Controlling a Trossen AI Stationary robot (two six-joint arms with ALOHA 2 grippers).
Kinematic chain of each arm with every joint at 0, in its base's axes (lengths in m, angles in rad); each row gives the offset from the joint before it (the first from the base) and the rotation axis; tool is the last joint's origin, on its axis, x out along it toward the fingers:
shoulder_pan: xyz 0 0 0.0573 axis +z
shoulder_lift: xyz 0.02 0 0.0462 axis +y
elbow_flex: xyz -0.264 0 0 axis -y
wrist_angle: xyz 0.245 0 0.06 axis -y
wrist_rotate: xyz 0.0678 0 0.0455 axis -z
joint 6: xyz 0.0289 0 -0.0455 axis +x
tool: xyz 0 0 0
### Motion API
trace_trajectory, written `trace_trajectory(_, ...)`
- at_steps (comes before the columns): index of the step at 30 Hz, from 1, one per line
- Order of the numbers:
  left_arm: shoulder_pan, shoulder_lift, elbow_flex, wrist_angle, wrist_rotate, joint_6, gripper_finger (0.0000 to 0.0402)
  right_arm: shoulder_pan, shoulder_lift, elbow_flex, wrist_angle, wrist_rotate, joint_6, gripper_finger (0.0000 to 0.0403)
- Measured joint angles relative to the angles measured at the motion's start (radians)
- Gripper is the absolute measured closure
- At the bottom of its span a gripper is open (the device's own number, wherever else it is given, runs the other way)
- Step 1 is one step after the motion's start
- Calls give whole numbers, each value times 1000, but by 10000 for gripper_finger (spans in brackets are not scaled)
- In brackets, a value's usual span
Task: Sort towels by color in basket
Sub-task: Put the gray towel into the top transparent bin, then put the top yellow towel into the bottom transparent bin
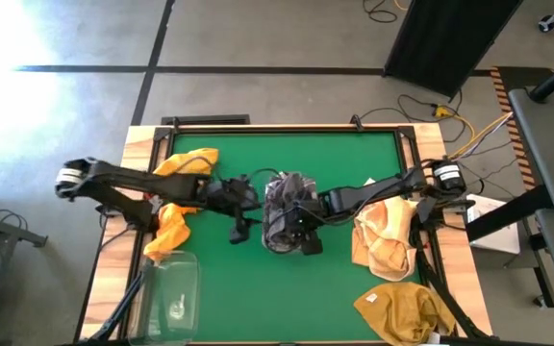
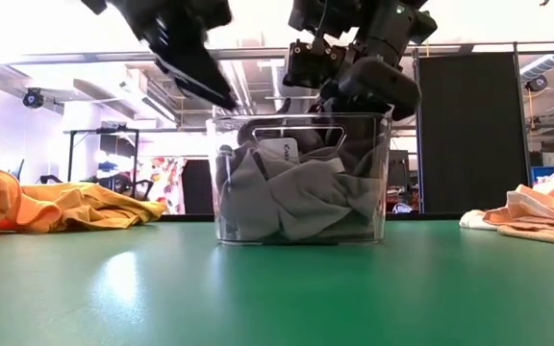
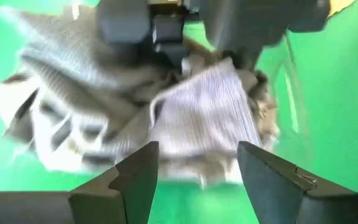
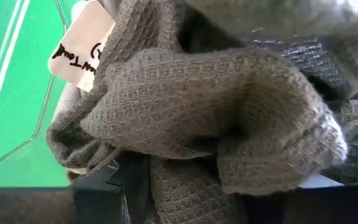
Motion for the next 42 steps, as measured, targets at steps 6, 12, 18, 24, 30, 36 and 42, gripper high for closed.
trace_trajectory(6,3,-127,0,-310,-162,-176,198,-5,-96,68,-140,24,-61,204)
trace_trajectory(12,88,-143,-20,-548,-182,-414,198,-4,-204,106,-185,22,-84,204)
trace_trajectory(18,229,-69,-63,-687,-180,-489,198,2,-337,125,-260,76,-98,204)
trace_trajectory(24,428,32,-49,-708,-174,-424,198,5,-450,110,-253,71,-62,204)
trace_trajectory(30,627,106,22,-717,-196,-317,198,34,-490,69,-263,60,-26,205)
trace_trajectory(36,782,193,99,-753,-210,-257,185,69,-480,46,-260,60,-1,210)
trace_trajectory(42,846,324,100,-766,-209,-230,164,99,-480,-10,-234,61,41,215)
